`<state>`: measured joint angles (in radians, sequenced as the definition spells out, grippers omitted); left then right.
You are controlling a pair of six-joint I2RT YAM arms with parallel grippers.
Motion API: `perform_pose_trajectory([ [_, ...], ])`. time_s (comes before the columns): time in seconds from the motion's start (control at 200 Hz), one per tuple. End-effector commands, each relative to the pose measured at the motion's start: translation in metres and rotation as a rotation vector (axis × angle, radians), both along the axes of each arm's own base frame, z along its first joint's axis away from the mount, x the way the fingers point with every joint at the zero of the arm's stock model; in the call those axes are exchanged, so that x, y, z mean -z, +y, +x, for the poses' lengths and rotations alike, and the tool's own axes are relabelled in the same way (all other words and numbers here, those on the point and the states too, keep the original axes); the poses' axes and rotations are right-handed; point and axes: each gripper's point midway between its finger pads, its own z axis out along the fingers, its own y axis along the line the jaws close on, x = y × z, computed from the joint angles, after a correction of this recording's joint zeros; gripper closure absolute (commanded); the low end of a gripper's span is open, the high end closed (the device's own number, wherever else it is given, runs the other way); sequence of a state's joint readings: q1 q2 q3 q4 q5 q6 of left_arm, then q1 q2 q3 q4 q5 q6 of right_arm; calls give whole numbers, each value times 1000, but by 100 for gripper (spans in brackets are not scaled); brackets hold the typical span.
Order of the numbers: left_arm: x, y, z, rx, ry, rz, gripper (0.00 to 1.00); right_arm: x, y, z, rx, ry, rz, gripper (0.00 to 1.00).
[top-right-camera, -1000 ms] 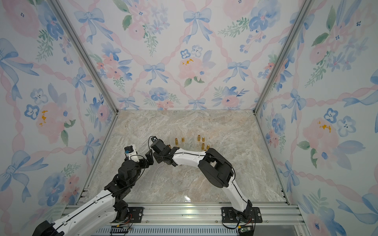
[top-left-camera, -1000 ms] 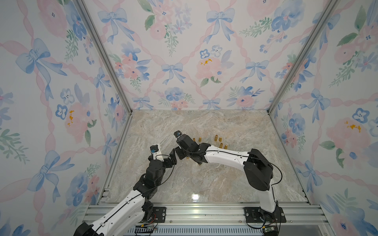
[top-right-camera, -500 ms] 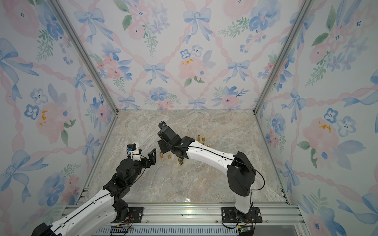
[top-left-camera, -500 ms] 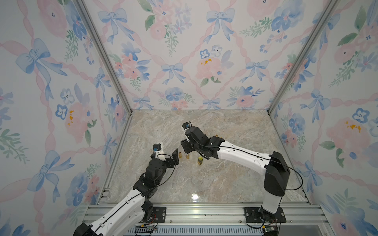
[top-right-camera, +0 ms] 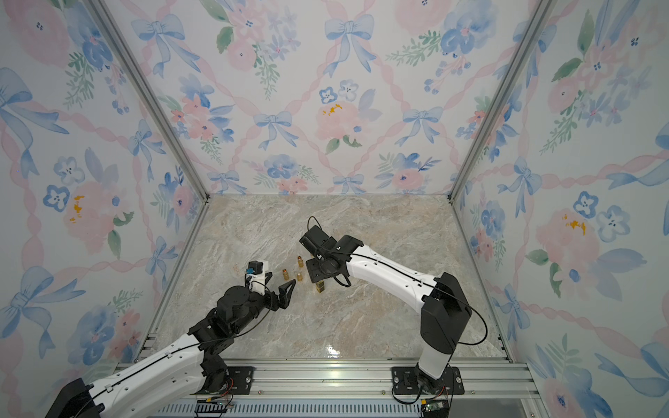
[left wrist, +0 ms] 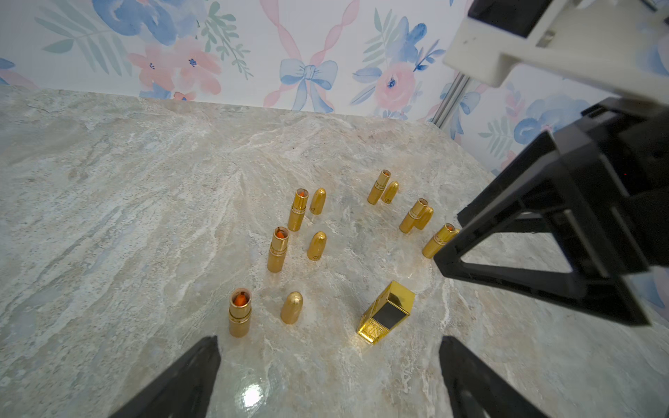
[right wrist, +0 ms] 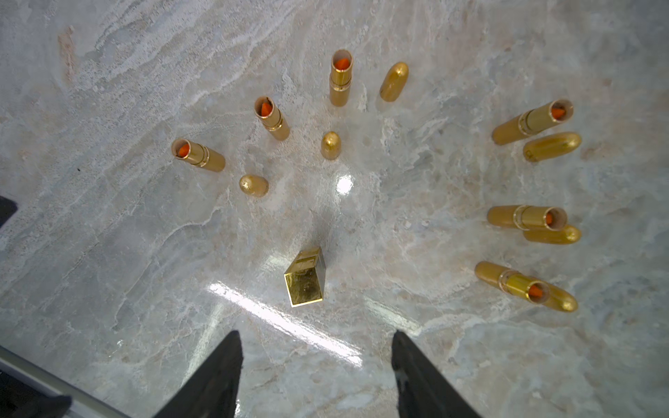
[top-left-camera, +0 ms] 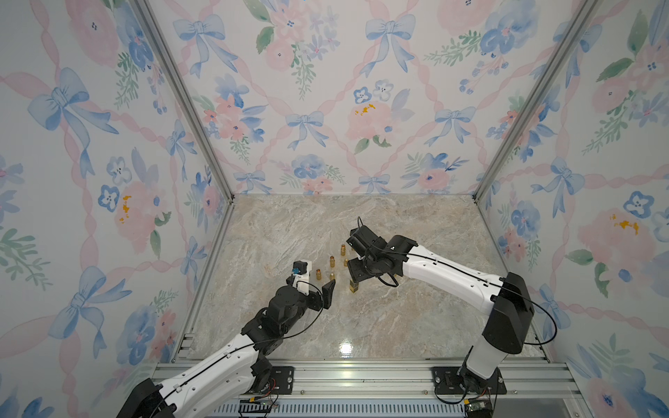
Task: Open the lipstick cap
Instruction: Pick up the lipstick at the center of the board.
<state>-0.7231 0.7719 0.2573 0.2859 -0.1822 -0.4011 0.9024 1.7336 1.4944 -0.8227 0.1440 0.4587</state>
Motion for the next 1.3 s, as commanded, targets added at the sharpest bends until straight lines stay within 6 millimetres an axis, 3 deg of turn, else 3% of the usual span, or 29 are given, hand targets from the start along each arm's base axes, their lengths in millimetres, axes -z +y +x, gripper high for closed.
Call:
perform_pose_trajectory([
  [0.0, 7, -7, -5, 24, 16, 32, 2, 14, -11, -26, 45, 115, 4, 33],
  [0.245, 21, -12, -13, 57, 43, 51, 2, 51, 0, -36, 43, 174, -9, 31],
  [0.455, 26, -11, -13, 54, 52, 62, 2, 70, 11, -17, 37, 139, -48, 31],
  [0.72, 25, -10, -12, 47, 49, 70, 2, 93, 10, 7, 54, 98, -115, 39],
  [0.985, 27, -10, -10, 40, 53, 82, 2, 110, 16, 19, 61, 86, -126, 48],
  [1.295, 29, -10, -9, 34, 57, 93, 2, 113, 20, 24, 57, 68, -134, 65],
])
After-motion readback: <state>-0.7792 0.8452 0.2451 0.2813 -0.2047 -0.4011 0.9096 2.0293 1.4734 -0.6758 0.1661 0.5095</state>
